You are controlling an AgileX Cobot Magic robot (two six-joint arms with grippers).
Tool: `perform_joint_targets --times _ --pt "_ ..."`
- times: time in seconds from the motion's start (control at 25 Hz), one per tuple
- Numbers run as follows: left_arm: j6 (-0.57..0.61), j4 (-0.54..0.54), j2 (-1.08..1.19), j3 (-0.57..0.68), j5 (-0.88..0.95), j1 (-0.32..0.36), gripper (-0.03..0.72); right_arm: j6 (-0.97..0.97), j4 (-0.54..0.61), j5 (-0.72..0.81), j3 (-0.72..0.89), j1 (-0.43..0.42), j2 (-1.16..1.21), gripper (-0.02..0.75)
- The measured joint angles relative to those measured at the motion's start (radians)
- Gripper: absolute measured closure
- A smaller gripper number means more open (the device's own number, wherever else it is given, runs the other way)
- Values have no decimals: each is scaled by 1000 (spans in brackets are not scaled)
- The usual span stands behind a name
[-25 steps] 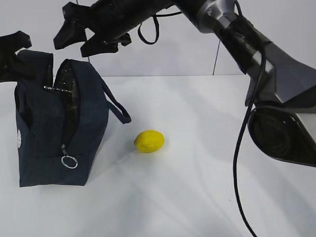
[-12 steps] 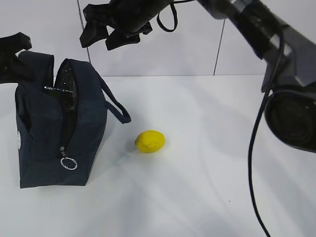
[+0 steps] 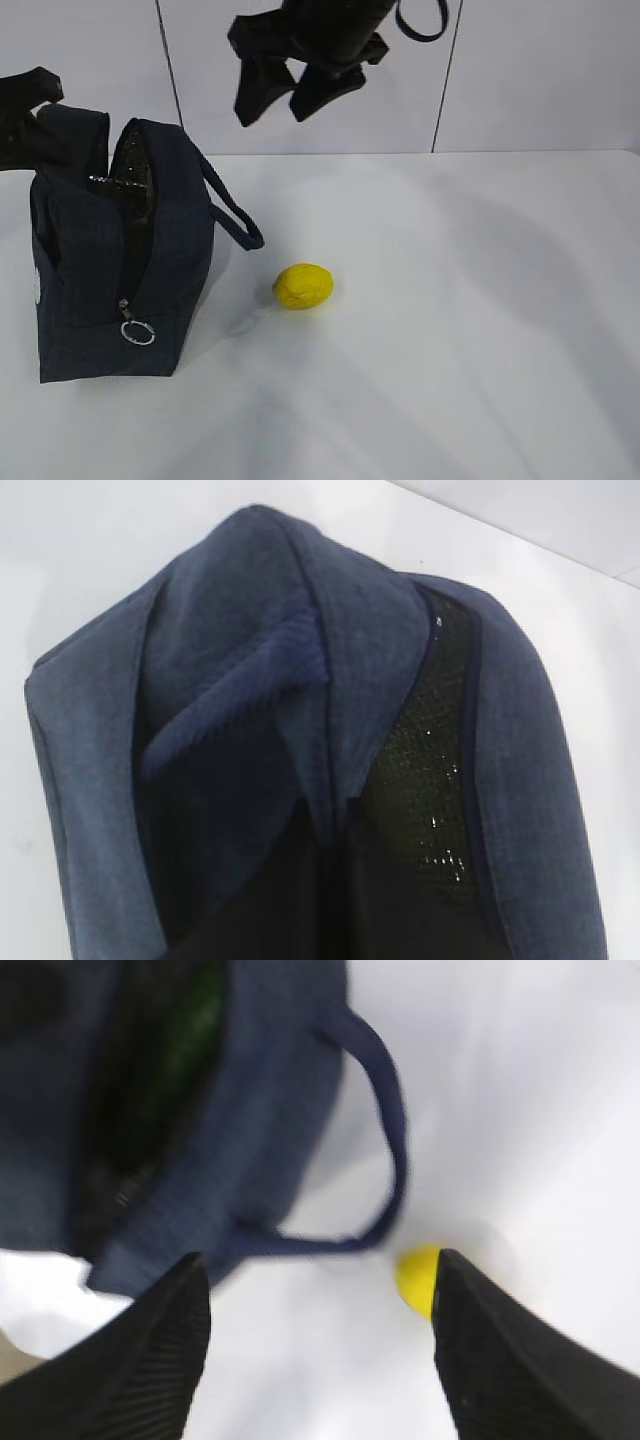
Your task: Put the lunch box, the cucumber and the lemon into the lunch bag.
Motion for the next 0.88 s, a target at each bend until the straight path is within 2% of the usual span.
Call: perform_joint_targets --times 0.16,0.44,0.88 --pt "12 0 0 0 8 0 695 0 -114 -2 187 0 -112 214" --pt "21 0 0 0 33 0 695 10 -161 -8 404 0 -148 214" --pt "24 0 0 0 63 0 695 18 -183 -53 432 0 -126 215"
